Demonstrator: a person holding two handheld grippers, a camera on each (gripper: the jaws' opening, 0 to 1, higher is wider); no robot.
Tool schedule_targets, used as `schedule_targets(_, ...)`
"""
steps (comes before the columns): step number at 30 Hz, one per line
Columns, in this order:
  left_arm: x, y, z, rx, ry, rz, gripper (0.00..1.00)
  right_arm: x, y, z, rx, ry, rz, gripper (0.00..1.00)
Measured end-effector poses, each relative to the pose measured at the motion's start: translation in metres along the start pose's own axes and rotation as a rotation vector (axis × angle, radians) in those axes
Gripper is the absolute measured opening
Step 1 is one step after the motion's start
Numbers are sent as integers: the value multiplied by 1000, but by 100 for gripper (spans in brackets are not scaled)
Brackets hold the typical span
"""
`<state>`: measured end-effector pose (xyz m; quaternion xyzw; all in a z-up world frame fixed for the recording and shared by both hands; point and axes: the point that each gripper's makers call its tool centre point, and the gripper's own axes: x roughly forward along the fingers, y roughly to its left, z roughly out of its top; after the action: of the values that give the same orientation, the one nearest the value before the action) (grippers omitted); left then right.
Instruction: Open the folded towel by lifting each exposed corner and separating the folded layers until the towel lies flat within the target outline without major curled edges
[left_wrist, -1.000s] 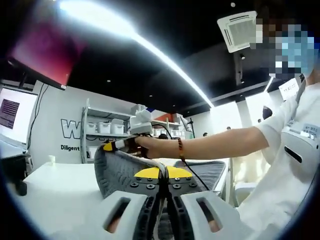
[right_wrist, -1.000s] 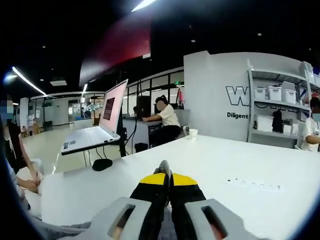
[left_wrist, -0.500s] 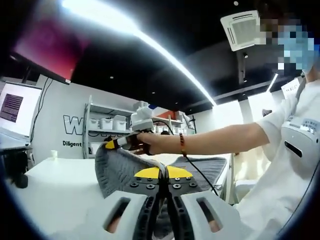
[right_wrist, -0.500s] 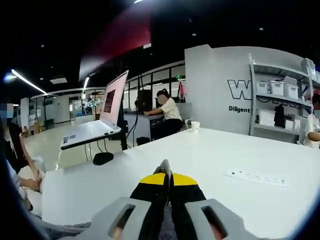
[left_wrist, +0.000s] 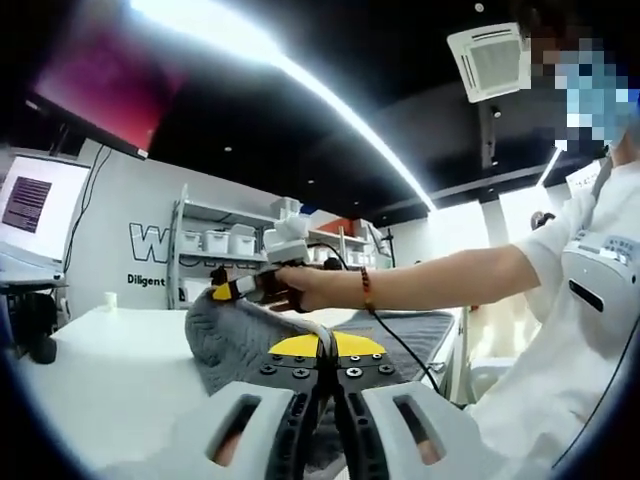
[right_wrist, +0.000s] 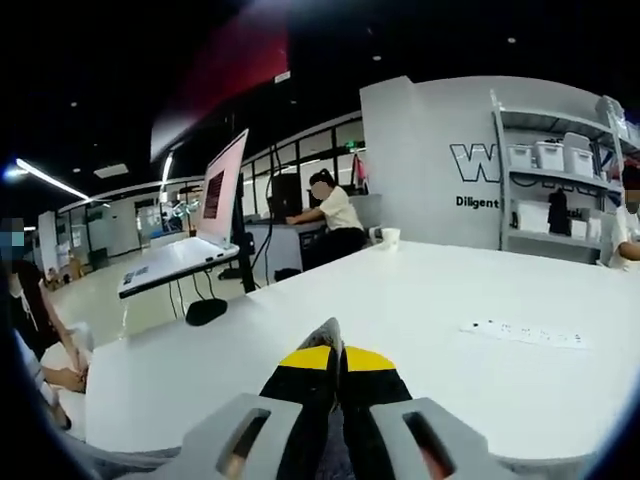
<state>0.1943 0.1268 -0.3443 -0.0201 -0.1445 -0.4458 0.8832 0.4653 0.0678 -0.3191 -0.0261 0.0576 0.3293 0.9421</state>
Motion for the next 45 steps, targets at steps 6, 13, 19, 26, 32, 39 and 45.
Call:
schedule_targets(6,1,-2,-5,0,12,-7,1,4,-2,-4,8,12,1,0)
schedule_targets(13,-9,3,-19,-11,37,4,1,11,3,-21,24,63,19,0)
schedule_targets(19,-13,7,-23,-19,38,17,1,17,7,-31,38,76,20,0)
schedule_targets(26,-18,10,-32,-40,55,26,1,21,5,-49,85,103,16,0)
schedule_targets(32,-24,13,-34,-50,52,38,1,26,10,-55,121,111,33,0)
schedule_targets(39,-29,17,-33,-81,28,48,1,31,14,-54,219,97,55,0)
schedule_targets(45,-32,21,-32,-57,25,65,1,32,14,-54,428,78,73,0)
